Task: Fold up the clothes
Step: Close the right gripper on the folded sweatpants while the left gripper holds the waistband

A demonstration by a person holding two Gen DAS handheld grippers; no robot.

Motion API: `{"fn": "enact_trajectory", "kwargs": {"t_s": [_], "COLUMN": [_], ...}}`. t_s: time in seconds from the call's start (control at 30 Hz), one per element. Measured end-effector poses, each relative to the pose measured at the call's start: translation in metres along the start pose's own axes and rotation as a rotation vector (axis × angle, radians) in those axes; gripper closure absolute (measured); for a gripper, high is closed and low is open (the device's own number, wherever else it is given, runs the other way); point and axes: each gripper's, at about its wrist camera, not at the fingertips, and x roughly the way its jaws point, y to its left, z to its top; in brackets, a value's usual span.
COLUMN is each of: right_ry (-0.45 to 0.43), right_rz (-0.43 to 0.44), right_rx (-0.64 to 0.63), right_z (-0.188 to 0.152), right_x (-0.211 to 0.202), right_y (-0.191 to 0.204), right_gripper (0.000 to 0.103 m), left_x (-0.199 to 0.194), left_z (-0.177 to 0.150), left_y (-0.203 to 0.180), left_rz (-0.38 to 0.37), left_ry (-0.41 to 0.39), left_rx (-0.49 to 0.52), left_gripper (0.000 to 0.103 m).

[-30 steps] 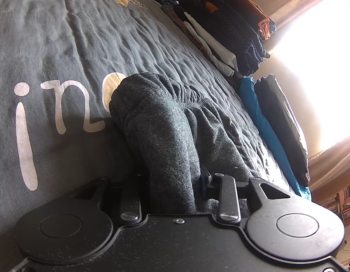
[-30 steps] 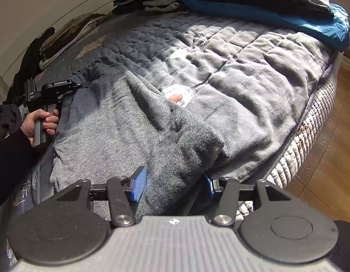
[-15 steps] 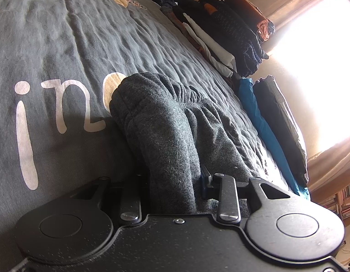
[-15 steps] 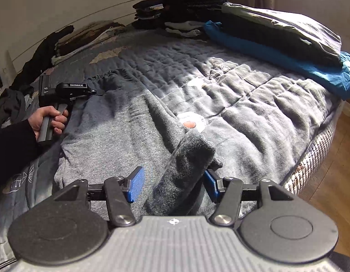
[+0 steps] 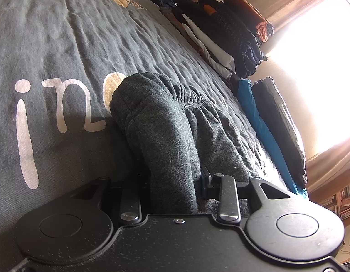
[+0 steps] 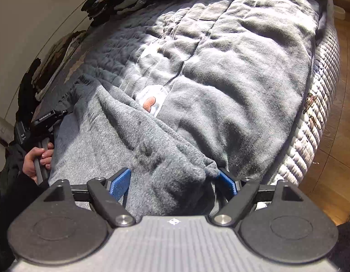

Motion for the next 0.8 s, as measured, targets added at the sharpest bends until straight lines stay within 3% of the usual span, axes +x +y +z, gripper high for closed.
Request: {"fn": "enact_trajectory", "kwargs": {"t_s": [0.07, 0.13, 0.2, 0.4, 0.8], "right_ry": [-0.002, -0.009, -0.020, -0.043, -0.028], "right_rz": [0.028, 0.025, 0.054, 0.117, 0.247], "right_rx": [0.066, 0.073, 0.070, 0.039, 0.086], "right_z": [0.003, 0.008, 0.009, 0.014, 0.042], "right_x": [0.002, -0.002, -0.009, -0.024, -0.049], "right_y": [-0.010, -0.008, -0.001, 0.027, 0.041], "right_gripper": [0.029, 0.046, 0.075, 0.077, 0.079], "left_x": [0.000, -0.001, -0.003, -0.016, -0.060], "left_z": [0.000, 0.000, 0.000, 0.002, 0.018], "left_y": [-0.001, -0.005, -0.011, -0.031, -0.112], "left_rz": [0.005, 0.022, 0.043, 0.076, -0.013], "left_ry": [0.000, -0.005, -0.013, -0.042, -0.120], "left_rx": [-0.003, -0.002, 0.016, 0.046, 0.139], "left_gripper": [0.070, 0.070, 0.073, 0.079, 0.080]}}
